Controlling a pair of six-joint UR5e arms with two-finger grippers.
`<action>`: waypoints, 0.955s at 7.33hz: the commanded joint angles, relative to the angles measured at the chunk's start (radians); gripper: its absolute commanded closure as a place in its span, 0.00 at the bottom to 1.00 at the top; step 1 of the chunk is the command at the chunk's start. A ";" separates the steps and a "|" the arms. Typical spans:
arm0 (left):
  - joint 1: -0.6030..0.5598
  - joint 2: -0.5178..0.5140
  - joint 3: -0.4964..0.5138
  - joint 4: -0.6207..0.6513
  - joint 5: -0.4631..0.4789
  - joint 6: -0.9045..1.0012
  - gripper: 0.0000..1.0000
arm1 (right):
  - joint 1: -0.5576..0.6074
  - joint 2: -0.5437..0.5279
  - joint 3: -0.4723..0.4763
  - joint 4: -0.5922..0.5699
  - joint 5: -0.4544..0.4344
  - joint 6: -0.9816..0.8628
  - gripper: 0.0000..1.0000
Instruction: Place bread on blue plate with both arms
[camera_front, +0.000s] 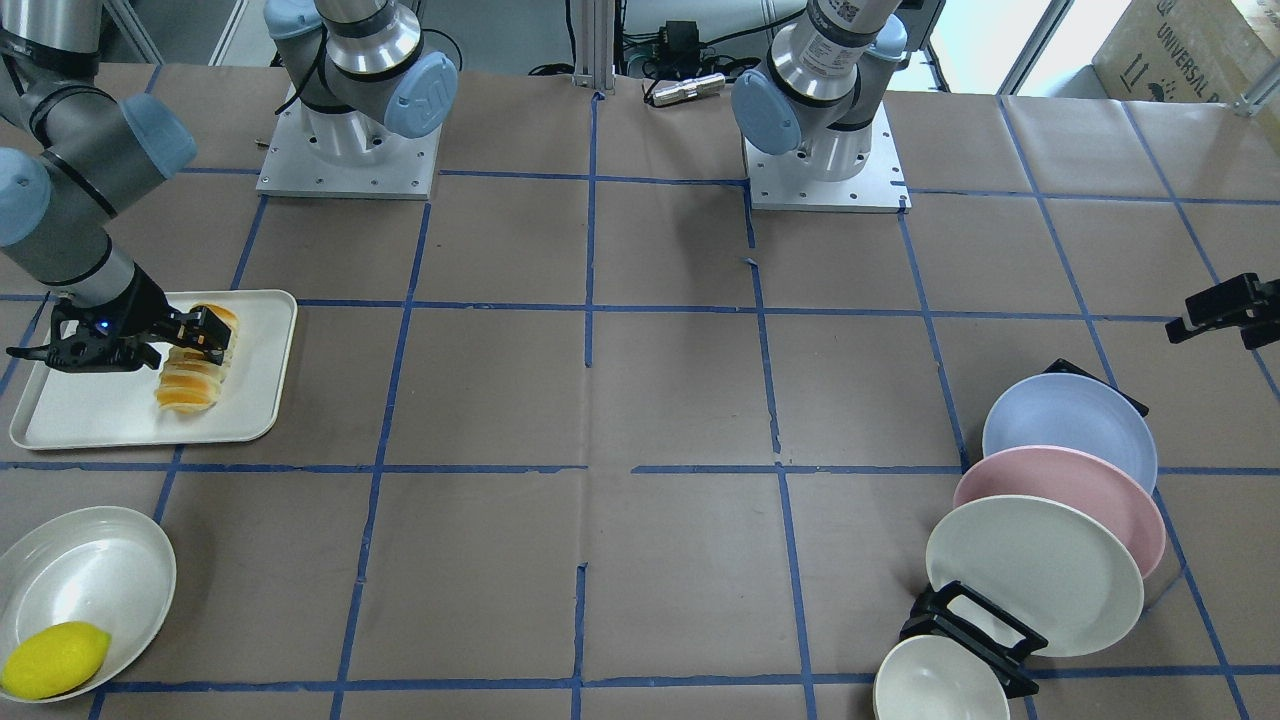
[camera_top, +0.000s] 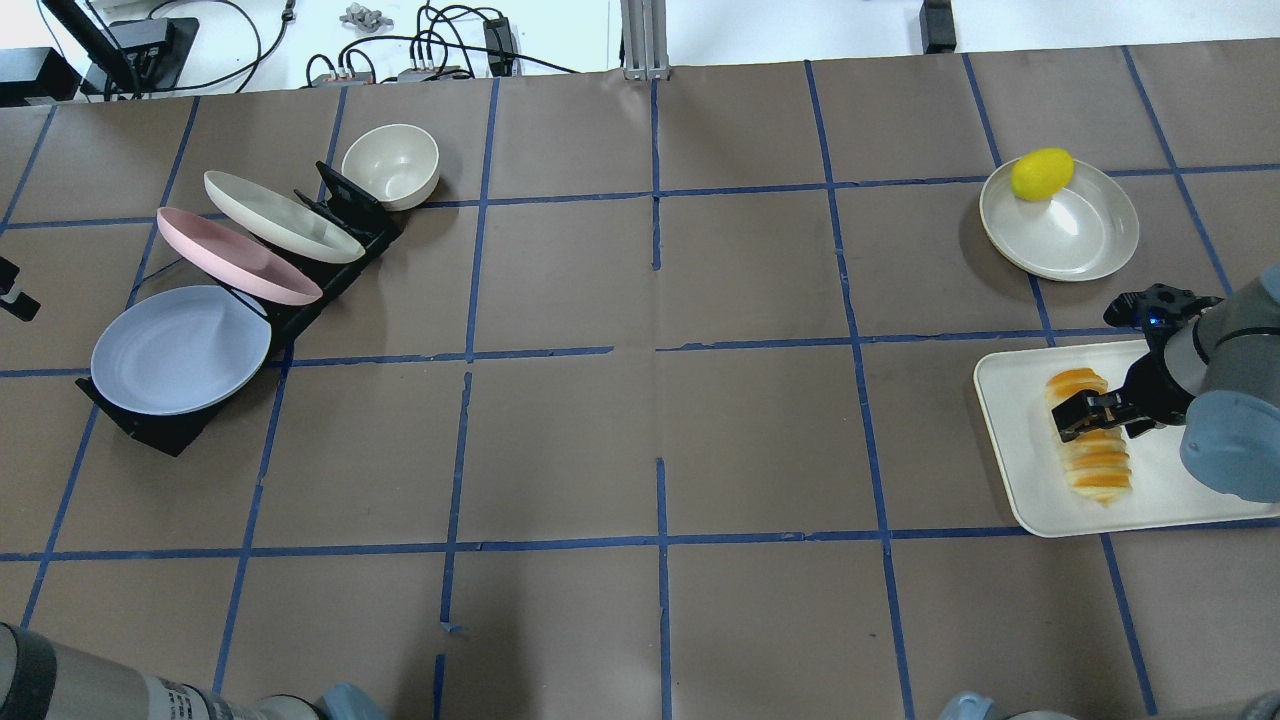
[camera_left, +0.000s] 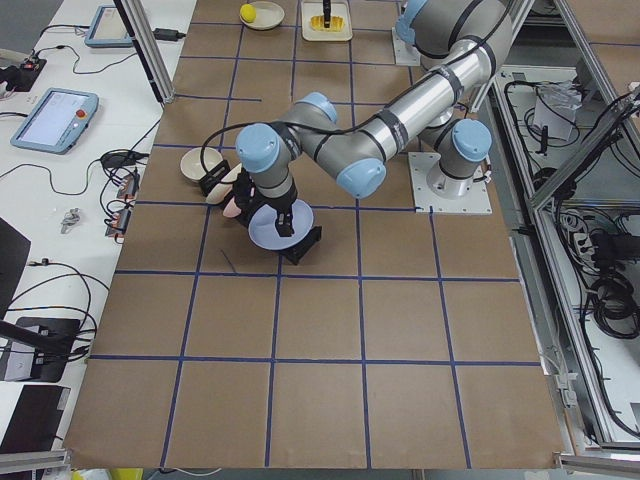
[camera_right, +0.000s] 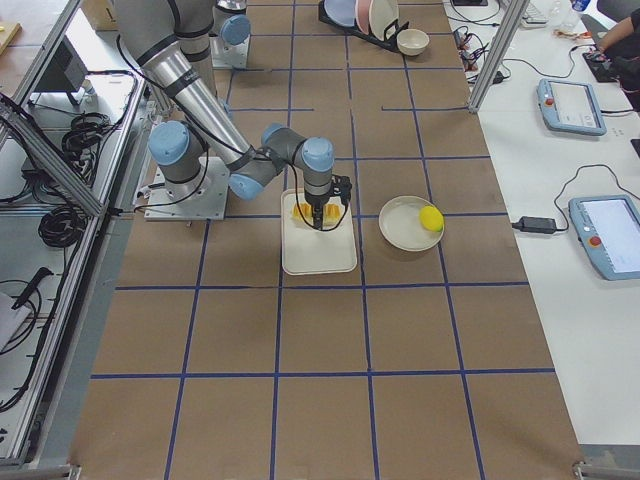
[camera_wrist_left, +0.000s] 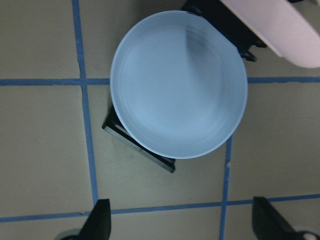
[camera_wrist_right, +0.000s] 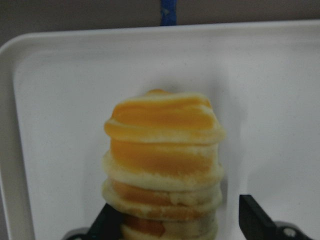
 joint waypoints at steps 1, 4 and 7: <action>0.019 -0.133 0.021 0.080 -0.039 0.038 0.00 | -0.001 -0.024 -0.012 0.050 0.001 -0.001 0.13; 0.012 -0.219 0.055 0.094 -0.123 0.034 0.01 | 0.001 -0.068 -0.004 0.101 0.005 0.001 0.12; 0.002 -0.260 0.040 0.094 -0.137 0.020 0.36 | -0.001 -0.052 -0.008 0.097 0.030 -0.002 0.16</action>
